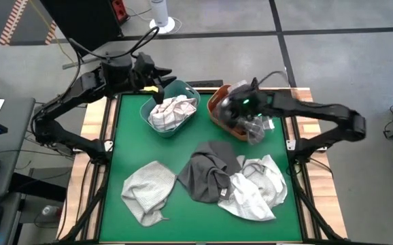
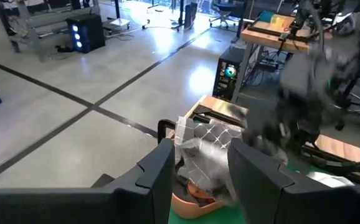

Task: Sort towels by color in basket
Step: Put the gray patterned towel into the orange bin

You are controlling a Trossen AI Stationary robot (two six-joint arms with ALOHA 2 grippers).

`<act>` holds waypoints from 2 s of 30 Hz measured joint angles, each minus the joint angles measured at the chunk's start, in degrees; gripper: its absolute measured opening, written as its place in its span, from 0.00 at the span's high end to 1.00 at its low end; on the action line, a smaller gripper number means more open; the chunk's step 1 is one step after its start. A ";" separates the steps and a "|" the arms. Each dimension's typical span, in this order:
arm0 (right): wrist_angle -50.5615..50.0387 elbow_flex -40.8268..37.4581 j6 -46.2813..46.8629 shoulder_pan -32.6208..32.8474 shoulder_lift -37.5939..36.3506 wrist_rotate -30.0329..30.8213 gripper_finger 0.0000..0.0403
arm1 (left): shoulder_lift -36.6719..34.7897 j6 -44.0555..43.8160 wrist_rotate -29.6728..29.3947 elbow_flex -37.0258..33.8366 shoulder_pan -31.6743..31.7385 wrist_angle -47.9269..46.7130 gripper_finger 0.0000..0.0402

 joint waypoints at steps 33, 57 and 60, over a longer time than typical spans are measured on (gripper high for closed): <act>-22.58 -0.18 -10.07 -15.42 24.69 -6.02 0.92 | 0.04 -1.43 -2.63 0.00 -9.96 -7.53 0.65; -48.52 10.60 -6.49 -19.55 5.47 -9.67 0.33 | 0.04 1.61 -4.74 0.00 -9.94 -6.49 0.65; -51.62 9.46 -5.38 -16.76 5.19 -13.03 0.33 | 0.04 1.85 -4.74 0.00 -9.94 -6.34 0.65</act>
